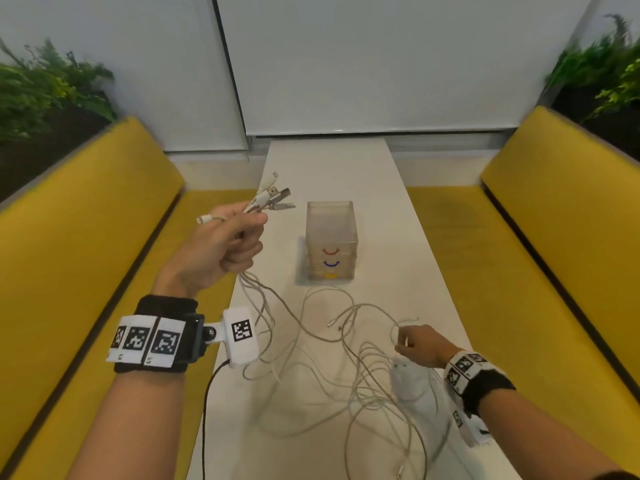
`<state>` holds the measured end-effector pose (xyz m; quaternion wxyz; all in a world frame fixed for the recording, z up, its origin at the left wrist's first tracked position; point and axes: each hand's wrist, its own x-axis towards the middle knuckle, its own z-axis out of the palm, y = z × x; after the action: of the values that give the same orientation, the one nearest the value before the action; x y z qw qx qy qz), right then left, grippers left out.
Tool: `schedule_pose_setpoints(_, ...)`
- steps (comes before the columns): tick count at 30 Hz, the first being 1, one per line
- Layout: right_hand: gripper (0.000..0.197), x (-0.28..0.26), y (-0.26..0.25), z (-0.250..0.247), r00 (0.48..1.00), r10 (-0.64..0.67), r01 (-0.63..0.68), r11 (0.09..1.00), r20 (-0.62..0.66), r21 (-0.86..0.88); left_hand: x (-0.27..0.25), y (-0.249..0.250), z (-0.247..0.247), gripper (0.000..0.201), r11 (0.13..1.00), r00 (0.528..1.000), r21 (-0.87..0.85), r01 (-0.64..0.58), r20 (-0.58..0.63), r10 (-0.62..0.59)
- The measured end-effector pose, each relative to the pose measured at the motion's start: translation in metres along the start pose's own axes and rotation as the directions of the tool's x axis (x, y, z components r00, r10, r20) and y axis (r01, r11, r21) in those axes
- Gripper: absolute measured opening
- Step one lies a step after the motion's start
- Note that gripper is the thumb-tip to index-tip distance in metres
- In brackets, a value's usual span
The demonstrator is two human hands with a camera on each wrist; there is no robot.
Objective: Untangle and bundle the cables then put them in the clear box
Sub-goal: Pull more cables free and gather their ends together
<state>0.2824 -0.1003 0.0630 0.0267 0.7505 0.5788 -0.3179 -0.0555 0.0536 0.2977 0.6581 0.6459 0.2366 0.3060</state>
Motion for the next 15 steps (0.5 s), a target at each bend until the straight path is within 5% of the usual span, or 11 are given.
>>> schedule_pose_setpoints(4, 0.012, 0.023, -0.013, 0.029, 0.999, 0.015, -0.020, 0.994, 0.046, 0.111, -0.003, -0.001, -0.001, 0.037, 1.000, 0.998, 0.024, 0.015, -0.067, -0.013)
schedule_pose_setpoints(8, 0.010, 0.039, -0.013, 0.050, 0.995, 0.045, -0.048, 0.998, -0.086, -0.033, -0.008, -0.004, -0.001, 0.026, 0.996, 0.993, 0.092, 0.014, -0.114, -0.003)
schedule_pose_setpoints(12, 0.040, 0.046, -0.001, 0.059, 0.989, 0.049, -0.050, 0.999, -0.139, -0.007, -0.013, -0.008, -0.003, 0.028, 0.992, 0.987, 0.124, 0.023, -0.158, -0.003)
schedule_pose_setpoints(15, 0.021, 0.045, 0.004, 0.062, 0.990, 0.046, -0.052, 0.998, -0.133, -0.041, -0.014, -0.006, -0.008, 0.034, 0.990, 0.977, 0.142, 0.016, -0.214, 0.015)
